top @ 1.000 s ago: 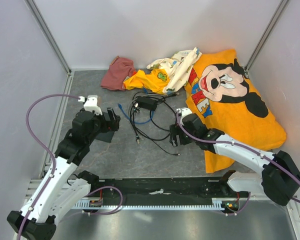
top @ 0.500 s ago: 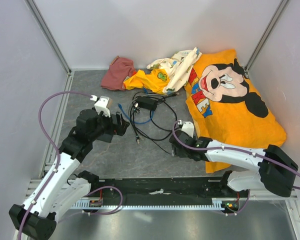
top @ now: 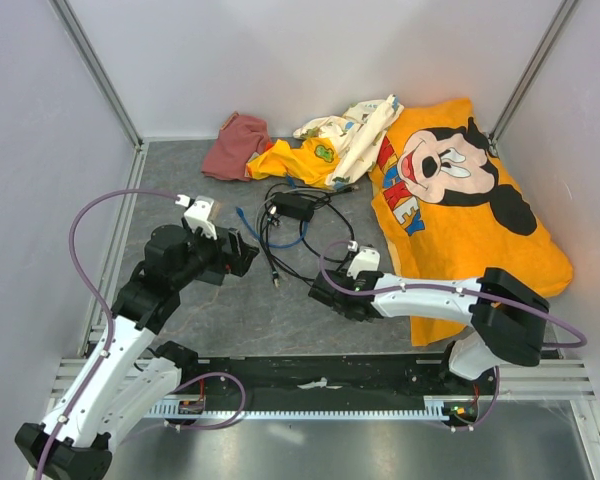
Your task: Insert the plug into the switch port
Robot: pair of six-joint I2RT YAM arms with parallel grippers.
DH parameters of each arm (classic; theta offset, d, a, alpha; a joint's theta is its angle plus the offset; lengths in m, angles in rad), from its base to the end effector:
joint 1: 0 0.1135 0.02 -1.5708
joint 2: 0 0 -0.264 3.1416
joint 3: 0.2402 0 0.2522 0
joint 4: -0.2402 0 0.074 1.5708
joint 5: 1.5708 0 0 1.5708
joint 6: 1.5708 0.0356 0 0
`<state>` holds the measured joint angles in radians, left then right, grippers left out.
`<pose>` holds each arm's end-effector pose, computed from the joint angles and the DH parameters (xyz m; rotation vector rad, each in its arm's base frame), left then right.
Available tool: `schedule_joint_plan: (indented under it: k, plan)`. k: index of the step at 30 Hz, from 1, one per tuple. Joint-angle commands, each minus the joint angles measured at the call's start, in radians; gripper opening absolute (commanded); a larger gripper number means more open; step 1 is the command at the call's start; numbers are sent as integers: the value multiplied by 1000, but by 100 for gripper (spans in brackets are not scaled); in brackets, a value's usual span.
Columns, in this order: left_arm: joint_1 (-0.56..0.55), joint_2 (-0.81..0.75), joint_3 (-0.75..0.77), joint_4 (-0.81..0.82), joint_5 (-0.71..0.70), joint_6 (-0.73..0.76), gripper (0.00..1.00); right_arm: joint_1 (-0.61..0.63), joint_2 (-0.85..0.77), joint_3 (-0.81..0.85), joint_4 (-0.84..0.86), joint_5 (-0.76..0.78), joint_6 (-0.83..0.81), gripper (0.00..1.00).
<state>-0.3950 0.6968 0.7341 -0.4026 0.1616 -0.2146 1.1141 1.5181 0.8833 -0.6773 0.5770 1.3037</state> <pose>0.1473 -0.0676 0.3130 0.2867 1.9515 -0.5589 0.1345 0.2297 0.1798 0.3346 2.4935 0.0417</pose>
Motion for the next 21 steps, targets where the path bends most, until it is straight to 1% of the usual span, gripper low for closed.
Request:
schedule_joint_plan:
  k: [1,5,12,15,19,21]
  plan:
    - [-2,-28,-10,15,29,17,98,7,25,13,-86,17,186,41]
    - [-2,-28,-7,15,41,12,98,6,1,-26,-80,37,253,42]
    - [-2,-29,-10,16,50,12,98,3,11,-76,-61,58,341,43]
    - [-1,-26,-10,16,53,12,98,-5,13,-101,1,31,341,43]
    - [-1,-25,-10,18,53,12,98,-7,48,-84,10,14,318,43]
    - [-2,-23,-10,16,50,12,98,-7,60,-72,13,-3,306,40]
